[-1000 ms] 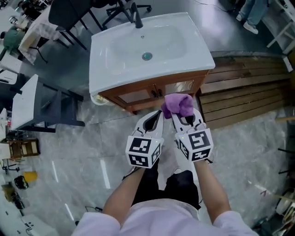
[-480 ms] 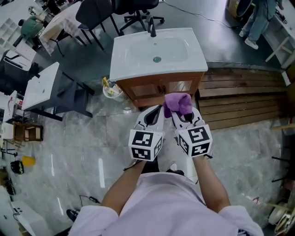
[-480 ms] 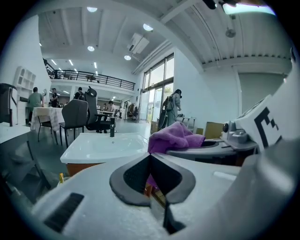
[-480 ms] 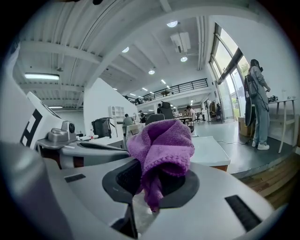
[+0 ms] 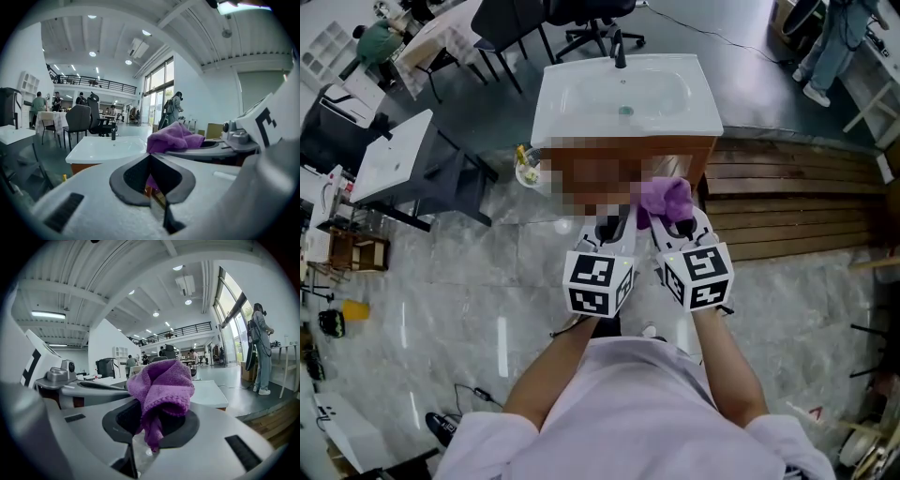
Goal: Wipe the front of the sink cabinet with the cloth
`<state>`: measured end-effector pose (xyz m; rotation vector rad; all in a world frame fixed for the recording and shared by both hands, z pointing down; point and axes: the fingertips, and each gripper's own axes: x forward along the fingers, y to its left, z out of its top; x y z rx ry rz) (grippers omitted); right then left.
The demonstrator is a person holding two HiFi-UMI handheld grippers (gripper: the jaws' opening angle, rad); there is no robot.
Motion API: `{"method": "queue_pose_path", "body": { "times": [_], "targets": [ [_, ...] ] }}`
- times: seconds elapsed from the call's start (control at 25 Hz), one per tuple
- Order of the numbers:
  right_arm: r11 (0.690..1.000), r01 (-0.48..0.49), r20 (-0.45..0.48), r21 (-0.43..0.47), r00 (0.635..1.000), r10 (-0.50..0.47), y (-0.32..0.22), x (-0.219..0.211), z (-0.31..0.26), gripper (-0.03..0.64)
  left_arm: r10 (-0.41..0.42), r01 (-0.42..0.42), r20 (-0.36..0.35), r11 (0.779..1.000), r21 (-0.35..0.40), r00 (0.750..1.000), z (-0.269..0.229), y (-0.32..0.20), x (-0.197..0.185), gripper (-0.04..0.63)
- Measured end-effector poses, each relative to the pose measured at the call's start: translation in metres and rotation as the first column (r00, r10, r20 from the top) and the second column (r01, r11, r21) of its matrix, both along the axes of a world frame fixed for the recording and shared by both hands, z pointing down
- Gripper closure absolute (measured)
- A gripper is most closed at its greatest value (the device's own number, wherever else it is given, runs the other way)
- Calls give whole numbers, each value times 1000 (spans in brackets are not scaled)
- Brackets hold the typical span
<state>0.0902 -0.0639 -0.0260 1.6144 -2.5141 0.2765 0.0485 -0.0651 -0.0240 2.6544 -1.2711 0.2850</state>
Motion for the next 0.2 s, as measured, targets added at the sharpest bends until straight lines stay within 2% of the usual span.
{"method": "queue_pose_path", "body": {
  "times": [0.2],
  "targets": [
    [1000,-17,-14,7,1000,17,21,-30,-27,545,10,-10,-15,1000,1,1000,-24,22,-31,589]
  ]
}}
